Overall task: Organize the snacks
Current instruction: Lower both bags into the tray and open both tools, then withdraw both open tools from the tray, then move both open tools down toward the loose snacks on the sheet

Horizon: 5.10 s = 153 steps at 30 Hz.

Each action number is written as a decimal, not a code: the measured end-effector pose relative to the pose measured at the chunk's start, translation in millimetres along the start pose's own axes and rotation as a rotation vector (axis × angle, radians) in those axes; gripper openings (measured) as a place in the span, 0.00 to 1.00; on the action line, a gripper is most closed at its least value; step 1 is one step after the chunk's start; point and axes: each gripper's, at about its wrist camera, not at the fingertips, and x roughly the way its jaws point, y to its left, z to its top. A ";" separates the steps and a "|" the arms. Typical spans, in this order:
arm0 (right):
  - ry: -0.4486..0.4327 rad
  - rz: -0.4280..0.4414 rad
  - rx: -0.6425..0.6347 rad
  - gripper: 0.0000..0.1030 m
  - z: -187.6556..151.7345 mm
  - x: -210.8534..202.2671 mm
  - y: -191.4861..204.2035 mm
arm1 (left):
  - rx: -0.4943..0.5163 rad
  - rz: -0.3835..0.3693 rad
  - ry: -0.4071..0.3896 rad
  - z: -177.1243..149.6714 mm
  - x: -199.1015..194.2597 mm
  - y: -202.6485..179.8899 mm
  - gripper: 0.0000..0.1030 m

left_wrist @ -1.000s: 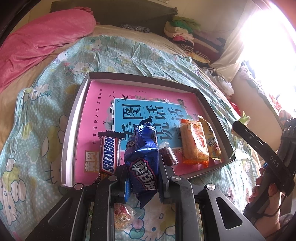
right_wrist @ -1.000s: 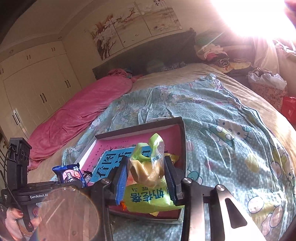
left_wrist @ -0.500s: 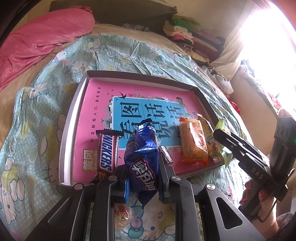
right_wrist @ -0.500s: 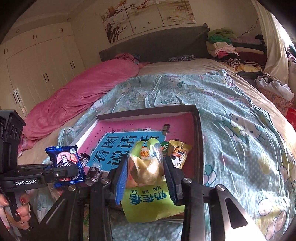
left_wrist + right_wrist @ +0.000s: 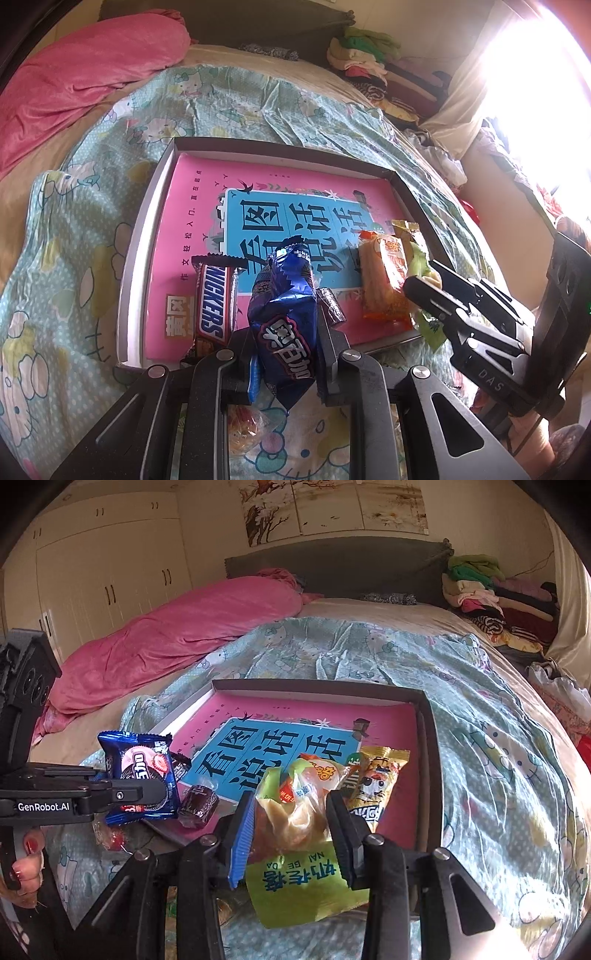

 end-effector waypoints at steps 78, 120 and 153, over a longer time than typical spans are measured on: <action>-0.007 -0.178 0.060 0.56 -6.2 -25.8 -31.5 | 0.065 0.015 -0.048 6.6 -23.9 -15.2 0.68; -0.125 -0.057 0.039 0.79 -2.4 -66.7 -7.2 | 0.034 0.012 -0.099 1.0 -58.4 7.0 0.76; -0.059 -0.072 0.075 0.79 -21.1 -88.9 4.4 | 0.057 0.031 -0.074 -22.1 -73.4 11.9 0.76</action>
